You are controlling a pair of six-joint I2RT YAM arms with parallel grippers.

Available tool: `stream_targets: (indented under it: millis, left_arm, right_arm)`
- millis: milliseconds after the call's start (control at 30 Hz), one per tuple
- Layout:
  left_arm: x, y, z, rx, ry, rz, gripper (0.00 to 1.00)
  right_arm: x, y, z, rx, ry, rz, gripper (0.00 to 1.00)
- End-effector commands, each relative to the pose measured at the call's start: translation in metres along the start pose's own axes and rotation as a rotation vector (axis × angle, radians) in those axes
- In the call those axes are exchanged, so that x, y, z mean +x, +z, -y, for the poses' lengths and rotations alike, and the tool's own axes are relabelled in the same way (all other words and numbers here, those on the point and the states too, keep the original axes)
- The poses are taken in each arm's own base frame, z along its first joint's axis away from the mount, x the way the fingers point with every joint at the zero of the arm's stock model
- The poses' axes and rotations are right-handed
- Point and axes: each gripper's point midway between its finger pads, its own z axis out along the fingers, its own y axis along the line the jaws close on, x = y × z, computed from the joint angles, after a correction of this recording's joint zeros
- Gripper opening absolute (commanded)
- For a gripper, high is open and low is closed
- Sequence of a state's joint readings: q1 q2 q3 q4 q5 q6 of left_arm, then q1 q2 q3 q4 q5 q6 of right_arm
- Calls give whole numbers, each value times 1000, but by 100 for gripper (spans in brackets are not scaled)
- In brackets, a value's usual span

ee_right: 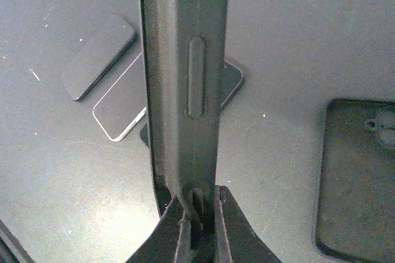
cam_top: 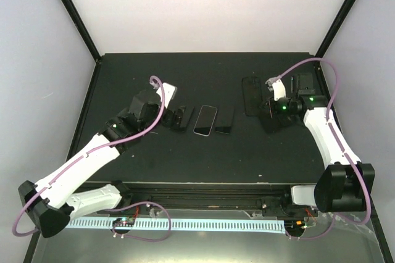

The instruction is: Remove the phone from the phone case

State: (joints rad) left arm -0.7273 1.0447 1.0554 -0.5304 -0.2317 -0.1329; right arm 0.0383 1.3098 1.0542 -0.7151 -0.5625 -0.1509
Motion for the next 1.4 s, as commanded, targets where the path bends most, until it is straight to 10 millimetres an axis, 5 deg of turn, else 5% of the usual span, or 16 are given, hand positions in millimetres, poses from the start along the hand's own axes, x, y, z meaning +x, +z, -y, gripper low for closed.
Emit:
stream_targets:
  millis: [0, 200, 767, 1367]
  left_arm:
    - [46, 11, -9, 29, 7, -81, 99]
    - [39, -4, -36, -109, 23, -30, 99]
    - [39, -8, -39, -120, 20, -25, 99]
    - [43, -3, -39, -124, 28, -45, 99]
  right_arm:
    - [-3, -6, -8, -43, -14, -46, 1]
    - [11, 15, 4, -63, 66, -164, 1]
    - [64, 72, 45, -43, 183, -420, 1]
    - [79, 81, 60, 5, 175, -479, 20]
